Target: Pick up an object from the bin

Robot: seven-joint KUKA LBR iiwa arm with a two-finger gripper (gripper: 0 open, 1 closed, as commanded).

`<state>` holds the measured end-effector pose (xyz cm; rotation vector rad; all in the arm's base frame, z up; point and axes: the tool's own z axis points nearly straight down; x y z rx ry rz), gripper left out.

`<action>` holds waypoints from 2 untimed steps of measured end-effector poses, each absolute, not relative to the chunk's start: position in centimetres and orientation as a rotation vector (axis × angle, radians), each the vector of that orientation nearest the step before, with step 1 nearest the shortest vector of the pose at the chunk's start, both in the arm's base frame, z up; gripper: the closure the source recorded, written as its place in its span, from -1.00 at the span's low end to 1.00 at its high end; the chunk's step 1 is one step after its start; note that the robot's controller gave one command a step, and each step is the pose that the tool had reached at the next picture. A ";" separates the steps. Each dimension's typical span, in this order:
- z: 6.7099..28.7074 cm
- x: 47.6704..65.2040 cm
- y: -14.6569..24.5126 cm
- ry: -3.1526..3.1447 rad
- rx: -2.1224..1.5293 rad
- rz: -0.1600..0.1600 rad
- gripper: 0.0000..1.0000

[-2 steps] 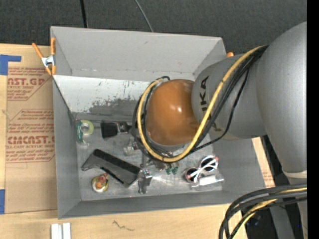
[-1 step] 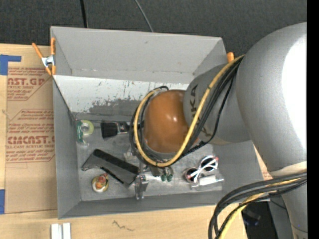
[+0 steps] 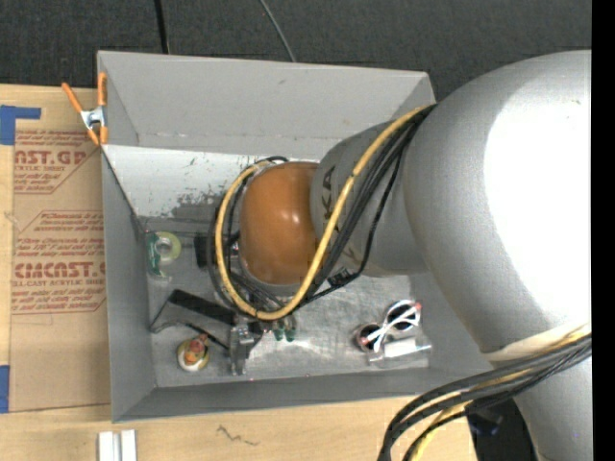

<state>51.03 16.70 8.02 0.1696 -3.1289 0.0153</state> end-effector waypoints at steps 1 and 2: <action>8.0 51.0 16.7 -3.129 0.169 0.015 1.00; 11.7 50.7 16.4 -3.129 0.196 0.003 1.00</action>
Offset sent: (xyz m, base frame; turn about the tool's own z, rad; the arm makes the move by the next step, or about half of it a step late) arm -0.0008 -0.0165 0.1090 -0.0312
